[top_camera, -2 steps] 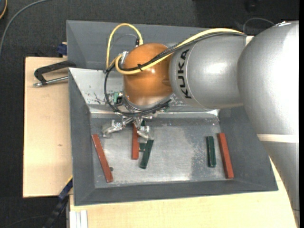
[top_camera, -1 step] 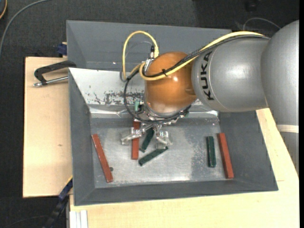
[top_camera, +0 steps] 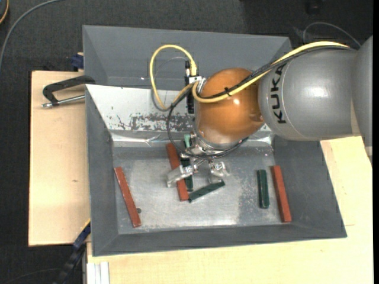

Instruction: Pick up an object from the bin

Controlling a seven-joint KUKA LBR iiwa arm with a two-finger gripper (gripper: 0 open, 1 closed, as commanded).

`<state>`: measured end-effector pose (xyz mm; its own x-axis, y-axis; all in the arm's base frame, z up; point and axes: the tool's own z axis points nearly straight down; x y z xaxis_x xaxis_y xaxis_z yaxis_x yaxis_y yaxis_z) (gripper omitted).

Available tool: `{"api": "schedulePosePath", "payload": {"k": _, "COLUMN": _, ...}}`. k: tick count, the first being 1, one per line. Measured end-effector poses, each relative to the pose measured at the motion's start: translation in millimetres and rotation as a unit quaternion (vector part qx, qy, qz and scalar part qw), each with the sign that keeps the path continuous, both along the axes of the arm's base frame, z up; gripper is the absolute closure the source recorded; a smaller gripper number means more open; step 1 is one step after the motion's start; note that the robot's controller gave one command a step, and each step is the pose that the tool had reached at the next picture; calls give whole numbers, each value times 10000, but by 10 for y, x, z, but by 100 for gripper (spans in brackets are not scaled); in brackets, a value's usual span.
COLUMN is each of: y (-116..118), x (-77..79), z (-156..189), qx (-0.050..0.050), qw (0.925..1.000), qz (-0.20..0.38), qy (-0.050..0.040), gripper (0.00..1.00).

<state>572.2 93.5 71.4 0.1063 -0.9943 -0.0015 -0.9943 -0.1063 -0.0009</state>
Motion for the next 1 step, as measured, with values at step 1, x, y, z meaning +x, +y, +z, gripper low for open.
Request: {"api": "schedulePosePath", "payload": {"k": 1, "y": 2, "x": 8, "z": 12, "qx": 5, "qw": 10000, "qz": -1, "qy": -13, "gripper": 100}}
